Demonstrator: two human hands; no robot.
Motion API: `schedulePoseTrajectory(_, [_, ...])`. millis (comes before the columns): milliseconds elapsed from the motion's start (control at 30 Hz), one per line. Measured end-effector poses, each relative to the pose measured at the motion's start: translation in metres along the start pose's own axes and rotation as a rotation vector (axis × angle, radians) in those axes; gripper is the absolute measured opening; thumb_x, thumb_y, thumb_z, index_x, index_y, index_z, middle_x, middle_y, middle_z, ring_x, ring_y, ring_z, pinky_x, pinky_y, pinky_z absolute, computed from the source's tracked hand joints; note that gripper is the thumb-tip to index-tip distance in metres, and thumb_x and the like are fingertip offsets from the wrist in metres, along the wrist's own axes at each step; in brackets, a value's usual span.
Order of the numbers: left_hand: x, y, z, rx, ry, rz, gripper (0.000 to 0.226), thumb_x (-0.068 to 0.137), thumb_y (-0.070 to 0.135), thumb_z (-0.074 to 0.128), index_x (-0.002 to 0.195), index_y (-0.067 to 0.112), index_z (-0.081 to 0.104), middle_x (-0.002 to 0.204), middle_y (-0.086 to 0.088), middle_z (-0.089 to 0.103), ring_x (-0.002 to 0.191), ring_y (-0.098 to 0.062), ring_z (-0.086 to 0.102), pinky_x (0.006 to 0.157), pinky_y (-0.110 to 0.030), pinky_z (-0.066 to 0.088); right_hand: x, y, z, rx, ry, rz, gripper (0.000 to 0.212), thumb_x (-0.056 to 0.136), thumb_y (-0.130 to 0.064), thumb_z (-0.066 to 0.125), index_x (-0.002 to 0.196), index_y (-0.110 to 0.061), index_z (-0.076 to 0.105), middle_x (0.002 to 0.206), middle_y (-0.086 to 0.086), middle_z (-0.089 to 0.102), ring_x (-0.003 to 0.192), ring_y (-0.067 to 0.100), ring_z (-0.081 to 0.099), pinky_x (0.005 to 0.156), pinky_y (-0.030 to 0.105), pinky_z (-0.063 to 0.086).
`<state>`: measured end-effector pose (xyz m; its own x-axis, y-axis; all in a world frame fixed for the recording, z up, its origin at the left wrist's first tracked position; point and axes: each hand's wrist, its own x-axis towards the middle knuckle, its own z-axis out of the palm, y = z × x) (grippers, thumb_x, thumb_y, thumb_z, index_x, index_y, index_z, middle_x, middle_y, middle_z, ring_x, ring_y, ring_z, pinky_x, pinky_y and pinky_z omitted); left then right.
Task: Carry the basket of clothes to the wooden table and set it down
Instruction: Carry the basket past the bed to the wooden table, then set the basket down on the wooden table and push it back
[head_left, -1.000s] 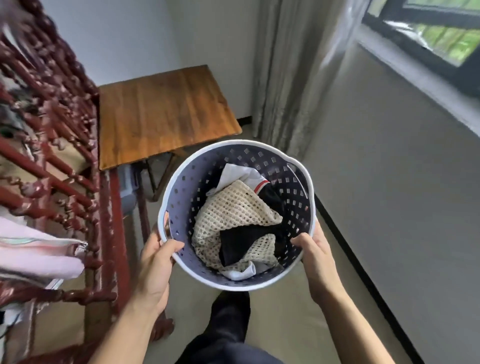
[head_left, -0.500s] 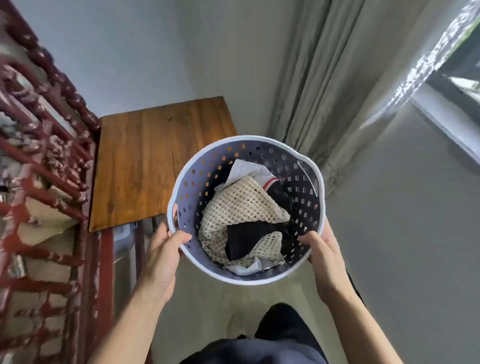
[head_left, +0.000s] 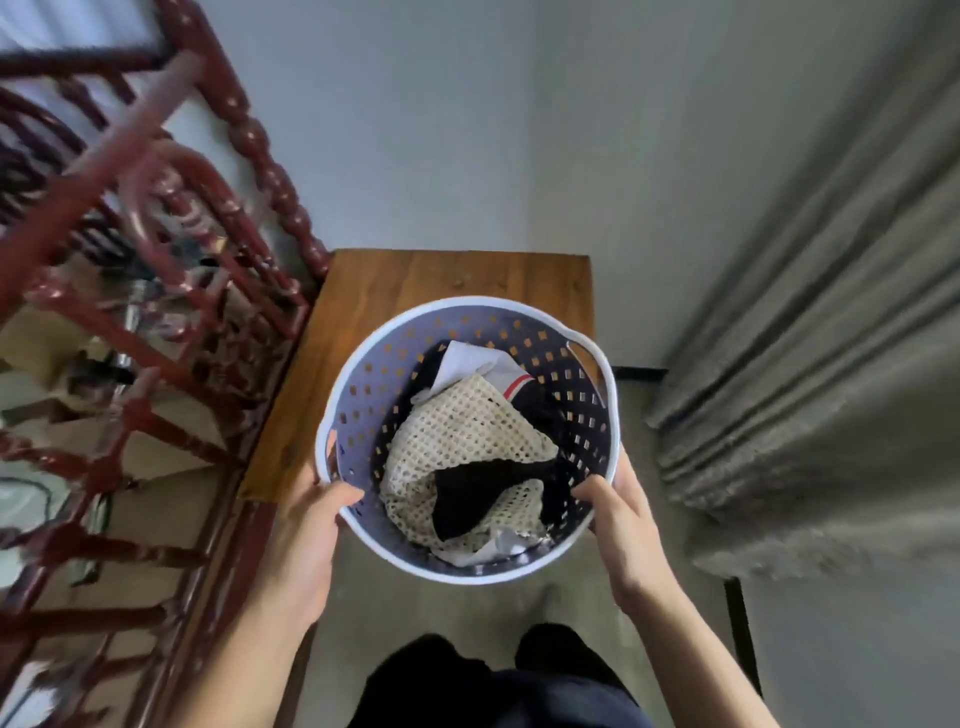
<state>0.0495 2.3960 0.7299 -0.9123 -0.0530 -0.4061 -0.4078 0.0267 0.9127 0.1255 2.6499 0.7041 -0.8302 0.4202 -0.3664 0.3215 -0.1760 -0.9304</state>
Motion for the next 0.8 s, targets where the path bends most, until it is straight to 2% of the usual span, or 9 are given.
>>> schedulePoseTrajectory(67, [0.017, 0.01, -0.003, -0.073, 0.081, -0.028, 0.041, 0.089, -0.007, 0.048, 0.108, 0.026, 0.064, 0.097, 0.001, 0.075, 0.089, -0.017, 0.07, 0.078, -0.033, 0.055, 0.033, -0.018, 0.019, -0.028, -0.093, -0.017, 0.055, 0.077, -0.002, 0.048, 0.124, -0.023, 0.067, 0.094, -0.017, 0.072, 0.088, 0.003, 0.061, 0.086, 0.034, 0.048])
schedulePoseTrajectory(167, [0.043, 0.02, -0.015, -0.132, 0.141, -0.05, 0.038, 0.09, -0.004, 0.046, 0.109, 0.027, 0.057, 0.104, -0.001, 0.062, 0.092, -0.017, 0.063, 0.091, -0.043, 0.049, 0.074, -0.038, 0.051, -0.088, -0.205, -0.021, 0.056, 0.08, 0.001, 0.047, 0.124, -0.026, 0.067, 0.09, -0.017, 0.071, 0.086, 0.005, 0.061, 0.084, 0.033, 0.049])
schedulePoseTrajectory(267, [0.081, 0.022, -0.032, -0.125, 0.171, -0.065, 0.04, 0.089, -0.006, 0.047, 0.114, 0.025, 0.057, 0.106, -0.001, 0.063, 0.085, -0.009, 0.068, 0.09, -0.046, 0.049, 0.108, -0.046, 0.082, -0.139, -0.247, 0.005, 0.055, 0.078, -0.006, 0.049, 0.124, -0.03, 0.067, 0.096, -0.013, 0.075, 0.094, 0.011, 0.066, 0.089, 0.039, 0.054])
schedulePoseTrajectory(400, [0.147, 0.032, -0.049, -0.148, 0.107, -0.115, 0.046, 0.088, -0.008, 0.046, 0.119, 0.023, 0.06, 0.117, -0.011, 0.064, 0.105, -0.032, 0.063, 0.101, -0.055, 0.045, 0.145, -0.046, 0.128, -0.133, -0.213, 0.043, 0.051, 0.079, -0.003, 0.049, 0.118, -0.029, 0.069, 0.107, 0.004, 0.077, 0.109, 0.032, 0.067, 0.095, 0.05, 0.056])
schedulePoseTrajectory(467, [0.183, 0.04, -0.056, -0.187, 0.078, -0.152, 0.045, 0.085, -0.008, 0.051, 0.108, 0.023, 0.074, 0.12, -0.015, 0.067, 0.098, -0.025, 0.07, 0.099, -0.052, 0.047, 0.16, -0.045, 0.149, -0.125, -0.151, 0.087, 0.049, 0.085, 0.005, 0.048, 0.116, -0.027, 0.069, 0.105, 0.007, 0.077, 0.111, 0.037, 0.066, 0.097, 0.055, 0.055])
schedulePoseTrajectory(533, [0.219, 0.047, -0.064, -0.161, 0.057, -0.172, 0.043, 0.075, -0.003, 0.057, 0.094, 0.027, 0.08, 0.117, -0.016, 0.069, 0.088, -0.016, 0.073, 0.098, -0.052, 0.047, 0.174, -0.043, 0.167, -0.127, -0.104, 0.109, 0.046, 0.085, 0.004, 0.049, 0.112, -0.026, 0.07, 0.104, 0.01, 0.076, 0.111, 0.041, 0.065, 0.099, 0.06, 0.054])
schedulePoseTrajectory(633, [0.269, 0.056, -0.074, -0.09, -0.041, -0.189, 0.046, 0.08, 0.001, 0.053, 0.114, 0.027, 0.07, 0.113, -0.005, 0.074, 0.106, -0.024, 0.069, 0.094, -0.046, 0.05, 0.197, -0.041, 0.193, -0.13, -0.045, 0.14, 0.046, 0.08, -0.002, 0.051, 0.114, -0.029, 0.07, 0.107, 0.013, 0.076, 0.112, 0.044, 0.065, 0.102, 0.065, 0.052])
schedulePoseTrajectory(733, [0.314, 0.068, -0.076, -0.014, -0.118, -0.189, 0.047, 0.087, -0.008, 0.045, 0.112, 0.027, 0.066, 0.103, 0.001, 0.075, 0.1, -0.021, 0.068, 0.085, -0.036, 0.052, 0.219, -0.038, 0.21, -0.154, -0.023, 0.165, 0.048, 0.081, -0.006, 0.054, 0.119, -0.033, 0.067, 0.111, 0.01, 0.076, 0.112, 0.039, 0.068, 0.102, 0.065, 0.053])
schedulePoseTrajectory(800, [0.338, 0.073, -0.073, 0.047, -0.145, -0.176, 0.046, 0.087, -0.007, 0.045, 0.115, 0.023, 0.065, 0.104, 0.001, 0.075, 0.102, -0.02, 0.068, 0.087, -0.036, 0.052, 0.232, -0.035, 0.216, -0.175, -0.015, 0.164, 0.047, 0.085, -0.007, 0.055, 0.119, -0.037, 0.066, 0.114, 0.007, 0.076, 0.112, 0.034, 0.069, 0.102, 0.063, 0.054])
